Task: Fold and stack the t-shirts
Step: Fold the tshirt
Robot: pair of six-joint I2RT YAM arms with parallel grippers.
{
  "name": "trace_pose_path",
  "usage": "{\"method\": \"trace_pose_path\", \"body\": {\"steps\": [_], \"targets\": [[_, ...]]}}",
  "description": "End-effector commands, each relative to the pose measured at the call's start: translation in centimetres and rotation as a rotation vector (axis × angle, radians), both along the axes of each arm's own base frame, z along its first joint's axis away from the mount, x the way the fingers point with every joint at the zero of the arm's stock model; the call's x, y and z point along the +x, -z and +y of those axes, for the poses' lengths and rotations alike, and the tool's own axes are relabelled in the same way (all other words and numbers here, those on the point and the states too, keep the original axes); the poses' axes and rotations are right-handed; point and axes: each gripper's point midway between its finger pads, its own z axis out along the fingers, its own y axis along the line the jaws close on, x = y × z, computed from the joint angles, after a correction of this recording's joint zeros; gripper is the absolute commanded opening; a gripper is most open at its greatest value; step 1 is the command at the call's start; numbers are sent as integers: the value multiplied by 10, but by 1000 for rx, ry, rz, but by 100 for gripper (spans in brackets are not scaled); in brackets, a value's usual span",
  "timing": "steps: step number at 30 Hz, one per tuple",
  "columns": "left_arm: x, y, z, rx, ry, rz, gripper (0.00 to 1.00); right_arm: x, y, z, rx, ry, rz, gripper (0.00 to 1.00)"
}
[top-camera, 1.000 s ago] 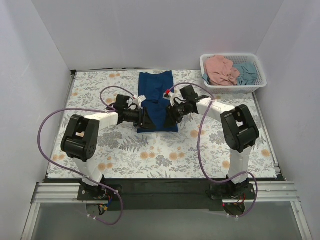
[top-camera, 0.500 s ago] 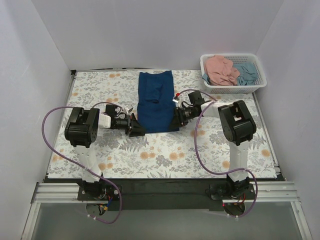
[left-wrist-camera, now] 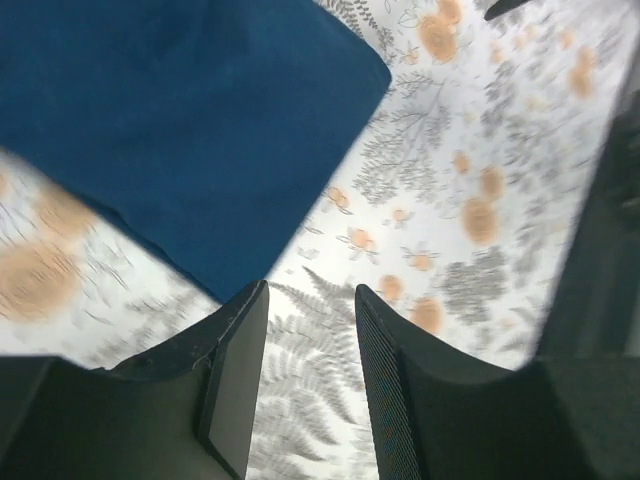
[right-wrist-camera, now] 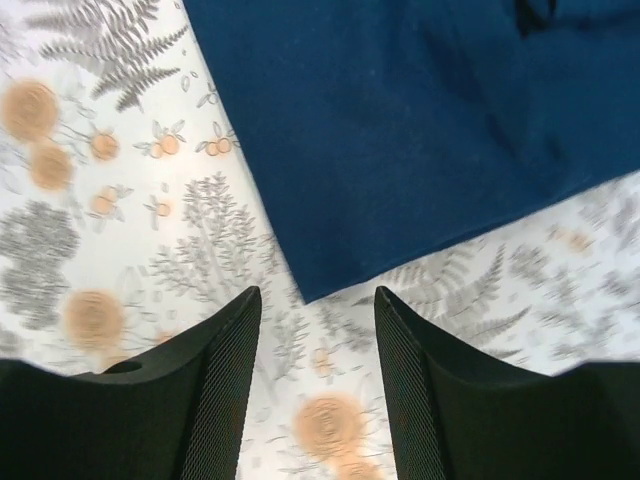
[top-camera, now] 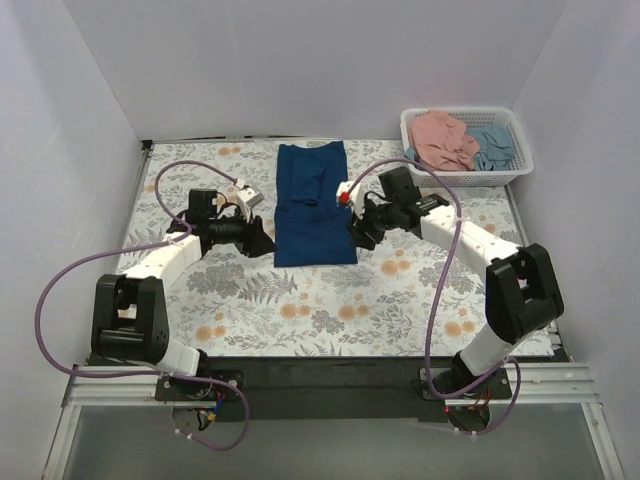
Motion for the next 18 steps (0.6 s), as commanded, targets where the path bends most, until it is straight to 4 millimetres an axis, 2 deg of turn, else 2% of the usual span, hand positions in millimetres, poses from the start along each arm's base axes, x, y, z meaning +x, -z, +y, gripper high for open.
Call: {"method": "trace_pose_path", "body": {"steps": [1, 2, 3, 7, 13, 18], "targets": [[10, 10, -5, 208, 179, -378, 38, 7, 21, -4, -237, -182, -319, 57], [12, 21, -3, 284, 218, -457, 38, 8, 27, -2, -254, -225, -379, 57], [9, 23, -11, 300, 262, -499, 37, 7, 29, 2, -260, -247, -399, 57], [9, 39, -18, 359, 338, -617, 37, 8, 45, 7, -283, -293, -421, 57], [10, 66, -18, 407, 374, -596, 37, 6, 75, 11, -308, -325, -393, 59], [4, 85, -17, 434, 415, -577, 38, -5, 93, 12, -325, -355, -366, 59]]}}
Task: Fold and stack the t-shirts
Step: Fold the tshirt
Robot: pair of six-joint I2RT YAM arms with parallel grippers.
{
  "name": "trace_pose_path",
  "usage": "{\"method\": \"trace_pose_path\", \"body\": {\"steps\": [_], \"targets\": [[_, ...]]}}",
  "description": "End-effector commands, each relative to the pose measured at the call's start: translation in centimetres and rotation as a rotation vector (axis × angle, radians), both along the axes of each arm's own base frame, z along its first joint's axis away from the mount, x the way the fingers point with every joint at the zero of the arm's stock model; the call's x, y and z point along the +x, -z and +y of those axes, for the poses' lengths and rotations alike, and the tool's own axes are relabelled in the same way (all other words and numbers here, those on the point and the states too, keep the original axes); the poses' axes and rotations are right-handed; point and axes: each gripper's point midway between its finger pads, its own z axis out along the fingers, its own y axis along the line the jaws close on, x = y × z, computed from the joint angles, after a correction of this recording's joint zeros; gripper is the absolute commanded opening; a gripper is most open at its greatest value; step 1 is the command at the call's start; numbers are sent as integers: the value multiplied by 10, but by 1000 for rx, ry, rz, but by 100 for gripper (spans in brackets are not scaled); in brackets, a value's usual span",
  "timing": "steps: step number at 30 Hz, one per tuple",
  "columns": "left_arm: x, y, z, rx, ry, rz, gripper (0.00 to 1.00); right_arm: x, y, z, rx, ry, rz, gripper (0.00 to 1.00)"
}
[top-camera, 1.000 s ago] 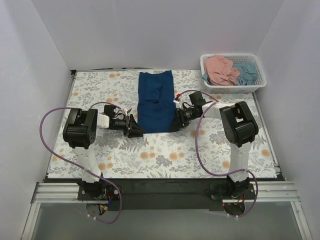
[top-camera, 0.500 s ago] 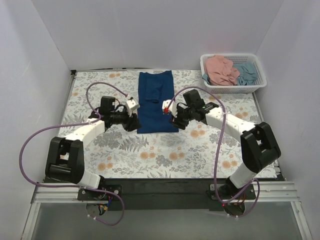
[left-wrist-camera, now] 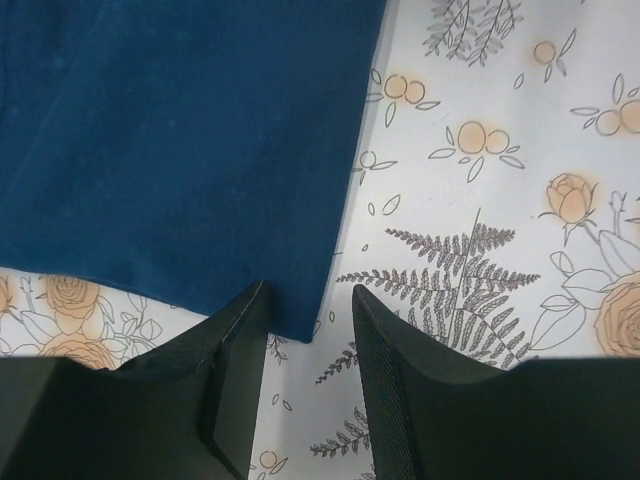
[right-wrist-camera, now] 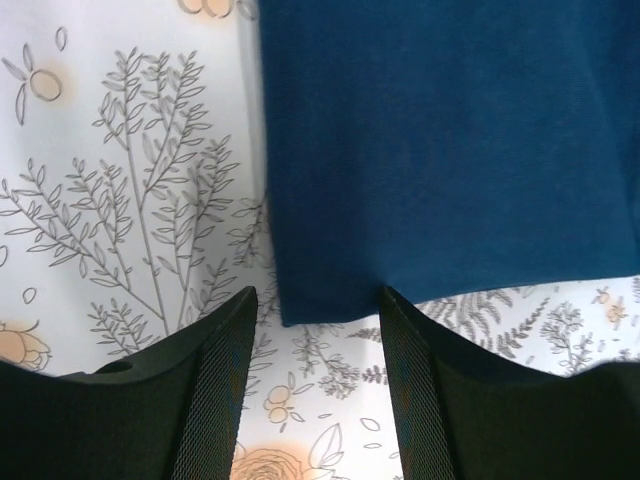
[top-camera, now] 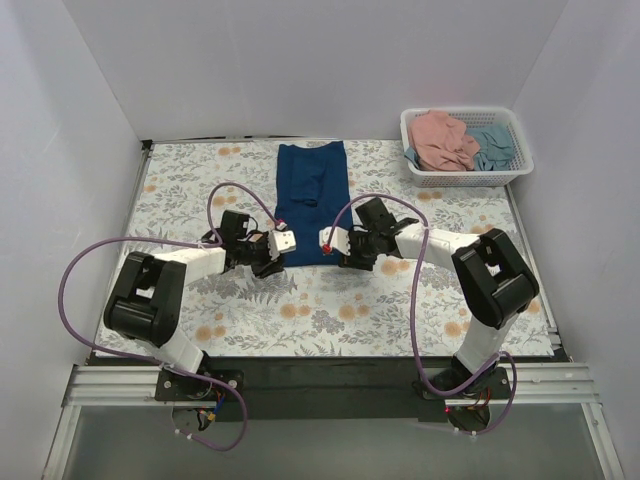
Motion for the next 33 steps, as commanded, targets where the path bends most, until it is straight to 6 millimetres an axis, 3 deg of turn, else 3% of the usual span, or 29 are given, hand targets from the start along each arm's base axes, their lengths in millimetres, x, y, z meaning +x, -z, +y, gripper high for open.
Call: {"method": "trace_pose_path", "body": {"steps": [1, 5, 8, 12, 14, 15, 17, 22, 25, 29, 33], "targets": [[4, 5, -1, 37, 42, -61, 38, -3, 6, 4, 1, -41, -29, 59], [3, 17, 2, 63, 49, -44, 37, -11, 16, -1, -25, -64, -18, 57], [0, 23, 3, 79, 58, -31, 31, -14, 23, -3, -41, -75, -11, 51], [-3, 30, 5, 105, 62, 2, 16, -12, 27, -6, -59, -64, -5, 27], [-2, 29, 5, 104, 52, 18, 0, -9, 25, -7, -65, -49, -10, 13], [4, 23, 4, 93, 15, 33, 0, -6, 17, -4, -57, -14, 2, 2], [13, 9, 1, 61, -15, 42, 0, -2, 0, 1, -39, 7, 19, 1], [47, -60, -11, -58, -52, 12, 0, 26, -74, 16, 81, 51, -50, 1], [57, -91, -15, -75, -50, -17, 0, 45, -102, 18, 96, 58, -100, 1], [55, -107, -12, -68, -53, -29, 0, 48, -113, 11, 91, 77, -91, 1], [26, -119, -10, -75, -32, -3, 0, 23, -113, 7, 98, 57, -29, 1]]}}
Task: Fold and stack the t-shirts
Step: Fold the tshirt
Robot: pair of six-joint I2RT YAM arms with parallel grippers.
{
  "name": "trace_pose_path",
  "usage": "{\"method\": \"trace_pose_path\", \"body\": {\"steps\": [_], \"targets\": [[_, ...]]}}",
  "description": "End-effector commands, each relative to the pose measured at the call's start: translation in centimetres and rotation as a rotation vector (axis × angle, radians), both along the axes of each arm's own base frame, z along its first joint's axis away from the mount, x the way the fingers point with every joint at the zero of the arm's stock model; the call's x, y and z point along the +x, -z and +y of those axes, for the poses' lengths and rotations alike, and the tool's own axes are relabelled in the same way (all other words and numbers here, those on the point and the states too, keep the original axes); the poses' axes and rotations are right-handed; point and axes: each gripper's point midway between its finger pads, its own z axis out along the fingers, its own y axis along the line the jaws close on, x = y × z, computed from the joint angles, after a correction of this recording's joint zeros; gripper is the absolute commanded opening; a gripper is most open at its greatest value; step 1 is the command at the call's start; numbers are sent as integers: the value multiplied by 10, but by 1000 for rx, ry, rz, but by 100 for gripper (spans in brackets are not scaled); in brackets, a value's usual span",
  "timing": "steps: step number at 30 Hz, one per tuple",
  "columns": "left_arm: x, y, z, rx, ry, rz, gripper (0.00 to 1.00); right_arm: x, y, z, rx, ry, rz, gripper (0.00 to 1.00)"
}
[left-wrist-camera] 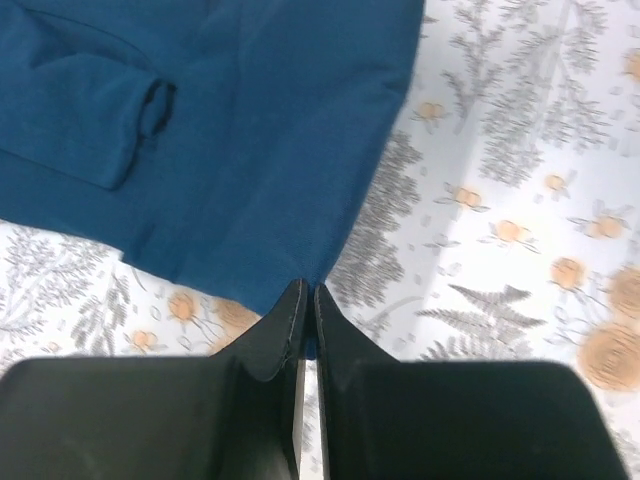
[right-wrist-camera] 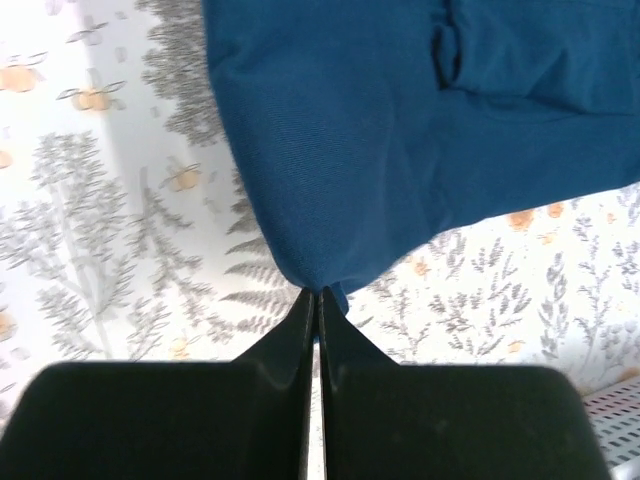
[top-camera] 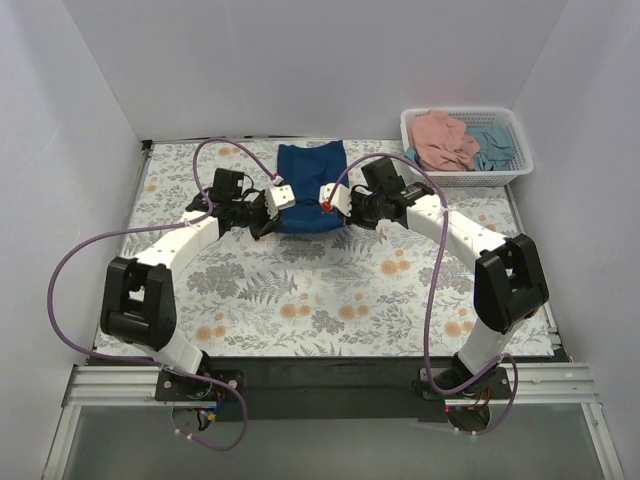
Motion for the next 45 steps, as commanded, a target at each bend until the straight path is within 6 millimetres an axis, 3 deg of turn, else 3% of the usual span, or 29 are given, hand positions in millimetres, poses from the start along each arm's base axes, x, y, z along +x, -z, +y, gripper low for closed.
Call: {"method": "trace_pose_path", "body": {"steps": [1, 2, 3, 5, 6, 7, 9, 12, 15, 20, 21, 23, 24, 25, 27, 28, 33, 35, 39, 40, 41, 43, 44, 45], "targets": [[-39, -26, 0, -28, 40, 26, 0, -36, -16, -6, 18, -26, 69, 1], [-53, -20, 1, -25, 50, 56, 0, -44, -16, -8, 17, -30, 85, 1], [-71, -33, -1, -51, 66, 56, 0, -62, -7, -11, 0, -38, 129, 1], [-95, -37, -1, -85, 75, 105, 0, -87, -18, -16, 23, -52, 135, 1], [-122, -33, -1, -102, 105, 178, 0, -110, -11, -16, 13, -71, 179, 1], [-137, -45, 0, -120, 121, 162, 0, -127, -24, -19, 33, -87, 178, 1], [-168, -53, 2, -153, 134, 231, 0, -151, -31, -19, 51, -105, 213, 1], [-188, -79, 4, -191, 133, 218, 0, -165, -51, -21, 91, -108, 212, 1], [-179, -87, 4, -200, 75, 232, 0, -160, -63, -14, 103, -118, 213, 1], [-121, -79, 9, -177, -27, 202, 0, -125, -56, 5, 67, -140, 198, 1], [-105, -68, 9, -170, -41, 209, 0, -119, -44, 7, 49, -137, 229, 1], [-82, -58, 18, -168, -74, 216, 0, -102, -39, 8, 42, -134, 223, 1], [-68, -41, 19, -160, -89, 245, 0, -95, -34, 8, 35, -130, 226, 1], [-60, -35, 21, -154, -95, 249, 0, -88, -19, 10, 17, -137, 255, 1], [-41, -24, 27, -163, -116, 256, 0, -70, -8, 11, 15, -134, 249, 1], [-34, -8, 28, -152, -124, 290, 0, -64, 12, 13, 3, -131, 300, 1], [-6, 33, 31, -124, -164, 333, 0, -36, 60, 22, -8, -90, 407, 1], [-3, 55, 32, -107, -185, 384, 0, -37, 71, 23, -6, -81, 445, 1], [-10, 73, 34, -87, -181, 412, 0, -55, 88, 19, -5, -54, 530, 1], [-21, 78, 34, -85, -169, 429, 0, -68, 96, 13, -15, -51, 567, 1], [-28, 69, 30, -89, -139, 398, 0, -79, 99, 13, -22, -64, 577, 1], [-58, 77, 30, -71, -90, 392, 0, -96, 91, 11, -10, -85, 562, 1], [-67, 74, 26, -78, -56, 370, 0, -120, 103, 4, -36, -86, 606, 1], [-73, 63, 25, -91, -44, 342, 0, -126, 94, 4, -18, -94, 590, 1]]}}
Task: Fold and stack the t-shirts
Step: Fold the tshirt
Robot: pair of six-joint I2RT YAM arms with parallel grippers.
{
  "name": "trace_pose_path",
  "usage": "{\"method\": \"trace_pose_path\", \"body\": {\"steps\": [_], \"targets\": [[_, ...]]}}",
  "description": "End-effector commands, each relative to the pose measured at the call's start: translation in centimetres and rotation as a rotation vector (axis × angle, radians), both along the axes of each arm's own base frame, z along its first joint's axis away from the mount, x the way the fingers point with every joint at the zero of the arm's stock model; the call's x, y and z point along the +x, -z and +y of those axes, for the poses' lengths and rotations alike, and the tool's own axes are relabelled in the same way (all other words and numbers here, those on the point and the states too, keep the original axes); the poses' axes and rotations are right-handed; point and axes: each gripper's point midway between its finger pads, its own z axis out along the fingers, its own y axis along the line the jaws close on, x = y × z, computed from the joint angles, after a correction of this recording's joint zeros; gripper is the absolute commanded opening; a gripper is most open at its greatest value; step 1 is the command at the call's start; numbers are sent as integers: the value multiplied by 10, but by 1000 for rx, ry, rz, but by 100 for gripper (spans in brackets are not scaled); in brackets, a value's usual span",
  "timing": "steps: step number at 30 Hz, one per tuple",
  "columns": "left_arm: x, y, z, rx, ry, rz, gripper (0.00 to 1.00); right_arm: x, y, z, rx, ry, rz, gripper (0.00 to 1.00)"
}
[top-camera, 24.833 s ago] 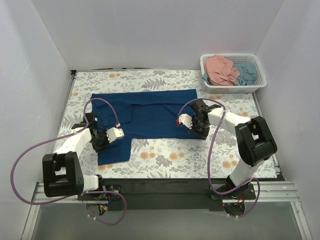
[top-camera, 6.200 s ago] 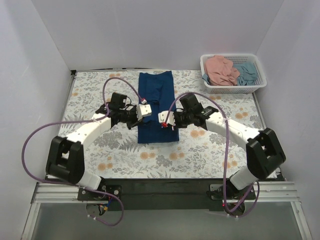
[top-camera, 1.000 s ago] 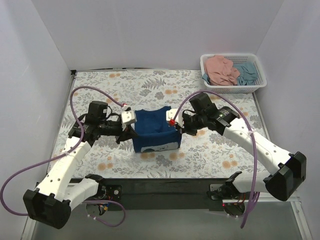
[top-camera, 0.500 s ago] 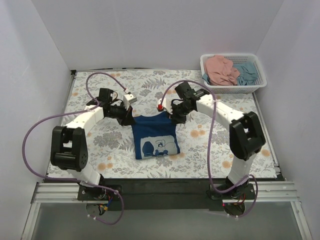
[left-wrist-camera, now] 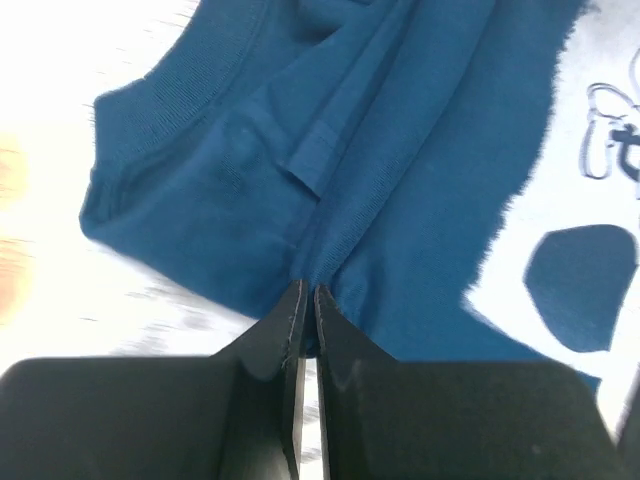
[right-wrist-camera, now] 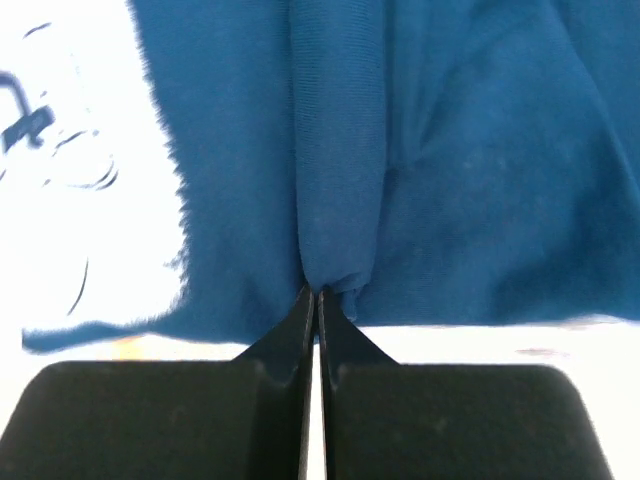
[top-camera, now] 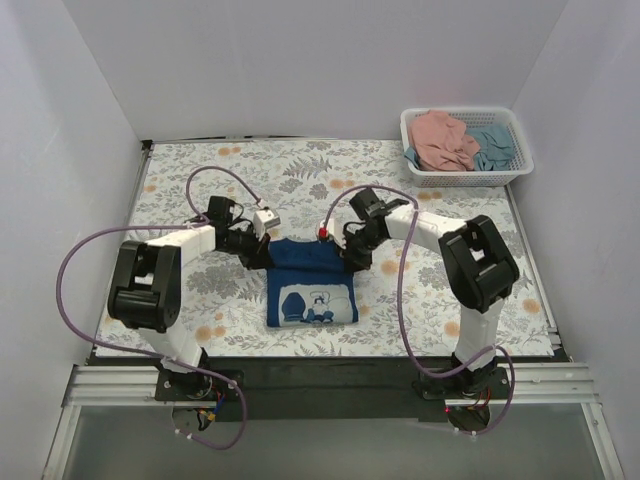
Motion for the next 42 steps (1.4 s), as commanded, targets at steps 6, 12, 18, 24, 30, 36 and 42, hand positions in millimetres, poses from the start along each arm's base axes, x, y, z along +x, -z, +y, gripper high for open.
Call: {"method": "trace_pose_path", "body": {"steps": [6, 12, 18, 24, 30, 36, 42], "targets": [[-48, -55, -12, -107, 148, -222, 22, -73, -50, 1, 106, 4, 170, 69], [-38, -99, -35, -163, 227, -432, 41, -18, -80, 15, 244, 163, 314, 55], [-31, -76, -67, -133, 299, -403, 41, 23, -86, 57, 310, 251, 507, 11], [-37, -42, -85, -68, 374, -361, 43, 20, -73, 80, 322, 244, 624, 8], [-40, -28, -95, -62, 403, -324, 43, 5, -40, 90, 283, 217, 680, 7], [-50, -18, -97, -54, 442, -322, 18, -1, 0, 88, 223, 230, 716, 7], [-54, -46, -101, -86, 460, -420, 0, -8, 18, 85, 205, 230, 764, 6]]}}
